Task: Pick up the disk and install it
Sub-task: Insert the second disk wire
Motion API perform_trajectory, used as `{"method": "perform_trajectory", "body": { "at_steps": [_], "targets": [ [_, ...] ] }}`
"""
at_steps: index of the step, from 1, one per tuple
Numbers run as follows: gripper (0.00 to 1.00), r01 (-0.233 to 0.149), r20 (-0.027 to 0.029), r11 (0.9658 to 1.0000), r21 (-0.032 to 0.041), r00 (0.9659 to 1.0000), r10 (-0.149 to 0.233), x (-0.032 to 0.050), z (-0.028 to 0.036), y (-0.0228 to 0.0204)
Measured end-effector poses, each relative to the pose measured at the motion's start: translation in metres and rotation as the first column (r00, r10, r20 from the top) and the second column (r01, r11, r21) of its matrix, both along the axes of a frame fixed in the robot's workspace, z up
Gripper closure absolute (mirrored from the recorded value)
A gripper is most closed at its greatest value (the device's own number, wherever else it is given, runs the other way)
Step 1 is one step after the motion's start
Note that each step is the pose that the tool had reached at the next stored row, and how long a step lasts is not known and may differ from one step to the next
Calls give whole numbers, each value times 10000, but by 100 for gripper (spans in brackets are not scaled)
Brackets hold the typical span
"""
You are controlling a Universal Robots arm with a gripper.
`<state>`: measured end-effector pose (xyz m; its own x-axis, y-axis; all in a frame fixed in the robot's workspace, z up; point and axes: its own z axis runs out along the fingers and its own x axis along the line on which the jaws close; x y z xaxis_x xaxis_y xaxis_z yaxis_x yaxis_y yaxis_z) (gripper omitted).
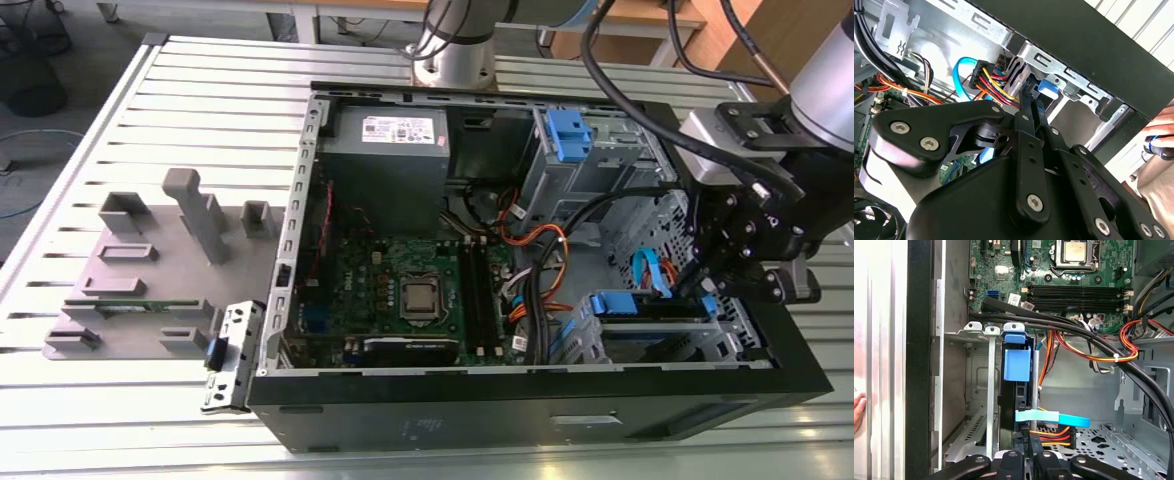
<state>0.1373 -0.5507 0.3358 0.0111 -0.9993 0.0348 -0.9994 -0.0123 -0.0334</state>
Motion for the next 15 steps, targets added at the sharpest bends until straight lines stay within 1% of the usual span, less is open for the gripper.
{"method": "perform_trajectory", "body": {
  "at_steps": [12, 15],
  "targets": [
    [84, 0, 8, 10000, 0, 10000, 0, 0, -1, -11],
    [84, 1, 25, 10000, 0, 10000, -1, -5, -4, -11]
  ]
}}
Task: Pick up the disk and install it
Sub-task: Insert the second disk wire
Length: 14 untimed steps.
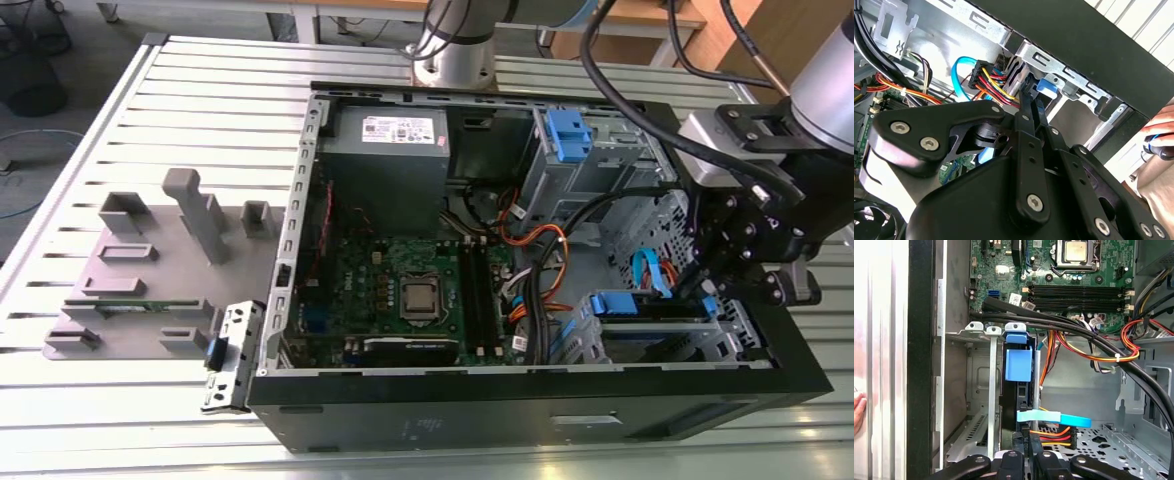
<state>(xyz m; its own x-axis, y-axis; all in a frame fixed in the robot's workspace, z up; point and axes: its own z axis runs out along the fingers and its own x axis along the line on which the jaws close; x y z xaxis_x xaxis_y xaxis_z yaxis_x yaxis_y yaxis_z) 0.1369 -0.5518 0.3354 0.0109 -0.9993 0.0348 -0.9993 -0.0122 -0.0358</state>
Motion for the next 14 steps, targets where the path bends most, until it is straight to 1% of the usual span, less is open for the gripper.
{"method": "perform_trajectory", "body": {
  "at_steps": [3, 8, 11, 14],
  "targets": [
    [84, -1, 32, 10000, -3, 10000, 1, -4, -7, 0],
    [84, 1, 33, 10000, -2, 10000, -1, -4, -10, 0],
    [84, 133, 34, 9999, 0, 9999, -133, -4, -13, 1],
    [84, 165, 34, 9999, -1, 9999, -165, -5, -13, 7]
  ]
}}
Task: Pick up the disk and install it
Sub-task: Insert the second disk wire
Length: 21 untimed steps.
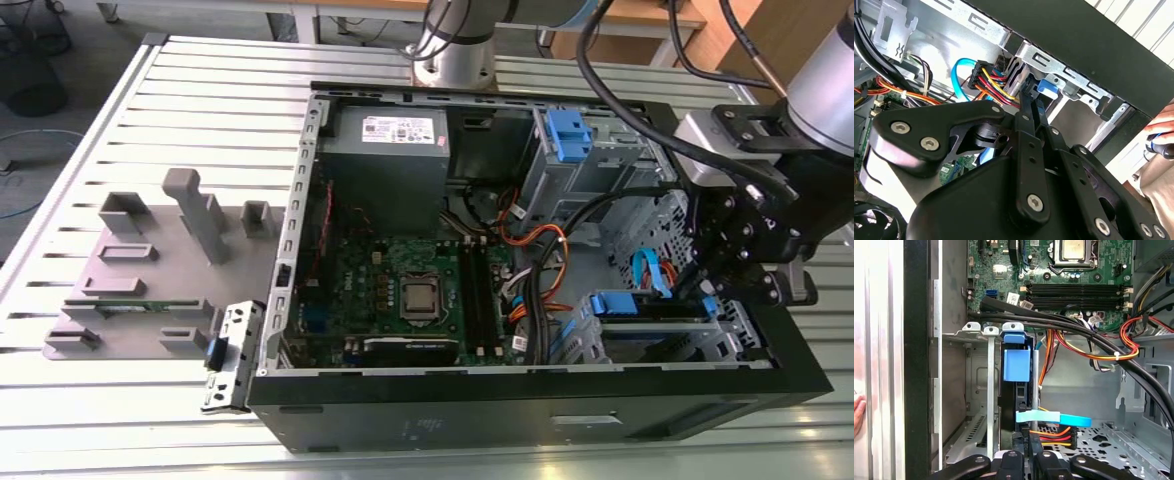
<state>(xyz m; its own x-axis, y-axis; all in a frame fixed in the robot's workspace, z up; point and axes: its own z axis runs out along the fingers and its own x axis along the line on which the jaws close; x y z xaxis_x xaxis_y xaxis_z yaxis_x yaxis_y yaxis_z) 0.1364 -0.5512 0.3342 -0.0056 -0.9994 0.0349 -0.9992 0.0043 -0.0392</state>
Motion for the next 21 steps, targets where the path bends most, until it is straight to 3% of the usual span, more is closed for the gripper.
{"method": "perform_trajectory", "body": {
  "at_steps": [18, 20, 21],
  "targets": [
    [84, 5, 22, 10000, -9, 10000, -5, -2, -1, -8],
    [84, 7, 48, 10000, -8, 10000, -7, -6, -3, -9],
    [84, 7, 87, 10000, -9, 10000, -7, -11, -7, -9]
  ]
}}
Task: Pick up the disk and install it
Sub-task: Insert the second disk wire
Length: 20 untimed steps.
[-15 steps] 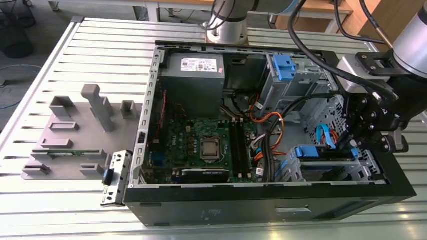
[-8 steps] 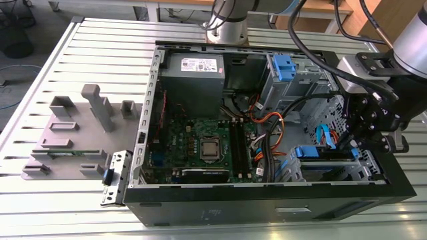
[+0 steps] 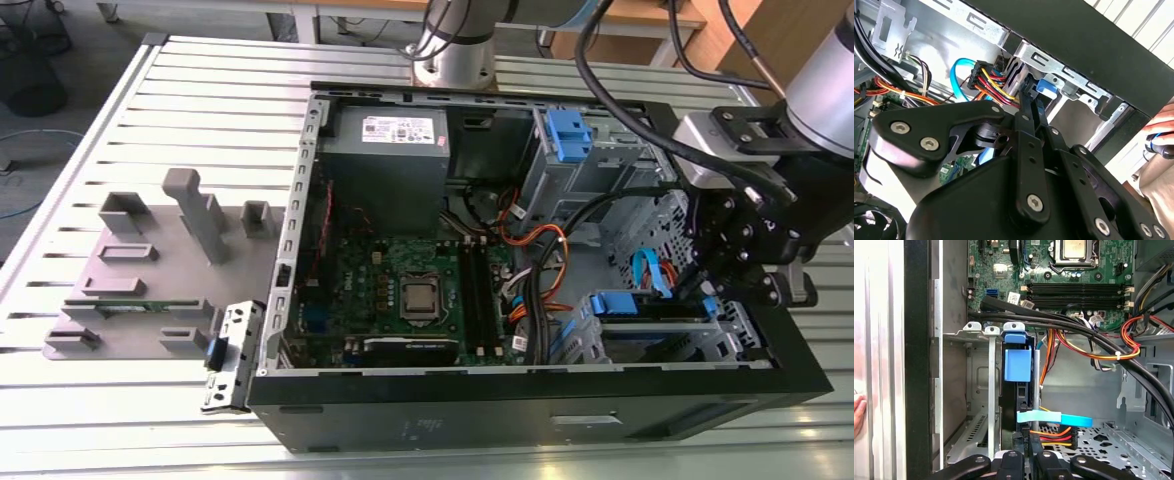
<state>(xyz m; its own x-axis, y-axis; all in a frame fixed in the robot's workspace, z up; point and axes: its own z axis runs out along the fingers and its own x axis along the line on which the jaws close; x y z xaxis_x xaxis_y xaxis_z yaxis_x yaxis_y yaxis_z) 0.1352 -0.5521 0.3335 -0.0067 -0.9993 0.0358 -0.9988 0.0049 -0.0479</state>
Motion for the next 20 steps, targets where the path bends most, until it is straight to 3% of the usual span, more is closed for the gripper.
{"method": "perform_trajectory", "body": {
  "at_steps": [1, 2, 20],
  "targets": [
    [84, -1, 46, 10000, -1, 10000, 1, -7, -3, 0],
    [84, -3, 129, 10000, -1, 9999, 3, -18, -7, 0],
    [84, -2, 174, 10000, -1, 9998, 2, -37, -9, 0]
  ]
}}
